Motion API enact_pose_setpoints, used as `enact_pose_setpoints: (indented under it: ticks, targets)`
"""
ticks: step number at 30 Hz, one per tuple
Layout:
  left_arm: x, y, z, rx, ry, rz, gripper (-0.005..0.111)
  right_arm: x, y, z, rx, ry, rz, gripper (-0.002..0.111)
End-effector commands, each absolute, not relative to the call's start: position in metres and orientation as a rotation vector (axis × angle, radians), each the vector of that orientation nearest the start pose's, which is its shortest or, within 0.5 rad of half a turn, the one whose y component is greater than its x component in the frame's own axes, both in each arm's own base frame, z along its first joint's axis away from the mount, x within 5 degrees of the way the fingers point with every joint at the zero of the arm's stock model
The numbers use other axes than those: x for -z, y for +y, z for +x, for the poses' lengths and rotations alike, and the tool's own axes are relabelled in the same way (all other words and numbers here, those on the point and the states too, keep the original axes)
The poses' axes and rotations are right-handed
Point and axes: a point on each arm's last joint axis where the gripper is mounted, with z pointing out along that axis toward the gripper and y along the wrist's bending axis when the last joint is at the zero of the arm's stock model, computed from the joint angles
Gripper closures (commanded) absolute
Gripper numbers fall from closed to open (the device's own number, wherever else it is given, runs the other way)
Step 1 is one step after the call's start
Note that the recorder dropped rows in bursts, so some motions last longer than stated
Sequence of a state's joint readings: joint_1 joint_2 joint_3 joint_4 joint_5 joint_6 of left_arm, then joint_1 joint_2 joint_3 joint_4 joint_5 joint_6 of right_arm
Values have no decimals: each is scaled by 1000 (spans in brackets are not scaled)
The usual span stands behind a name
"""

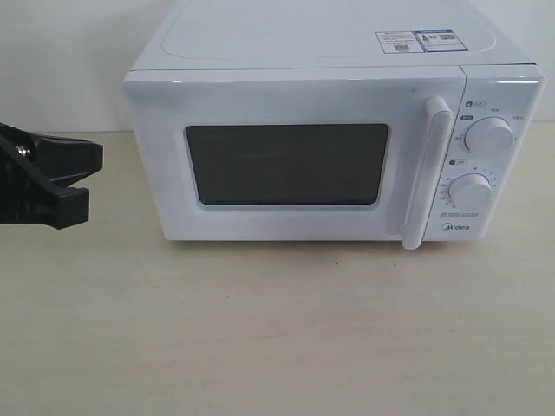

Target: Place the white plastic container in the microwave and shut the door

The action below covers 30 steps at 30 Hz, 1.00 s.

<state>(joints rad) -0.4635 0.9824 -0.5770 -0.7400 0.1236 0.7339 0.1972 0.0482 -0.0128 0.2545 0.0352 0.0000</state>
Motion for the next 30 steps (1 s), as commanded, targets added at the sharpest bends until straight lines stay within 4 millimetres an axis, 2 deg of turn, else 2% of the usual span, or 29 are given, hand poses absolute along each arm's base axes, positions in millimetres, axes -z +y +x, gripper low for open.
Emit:
enact_pose_setpoints:
  ticks: [1,12,18,24,30]
  targets:
    - [-284,-97,179,383,1934,495,102,-206,13,55,-352,1576,14,109]
    - [-284,-97,179,383,1934,495,102,-202,12,55,-230,1610,-93,109]
    - [-284,-97,179,383,1934,495,102,-184,12,53,-204,1802,-121,109]
    - [-285,-97,179,378,1929,490,102,-183,1,54,-59,1820,53,109]
    - [-285,-97,180,377,1928,489,102,-183,0,54,-41,1819,76,109]
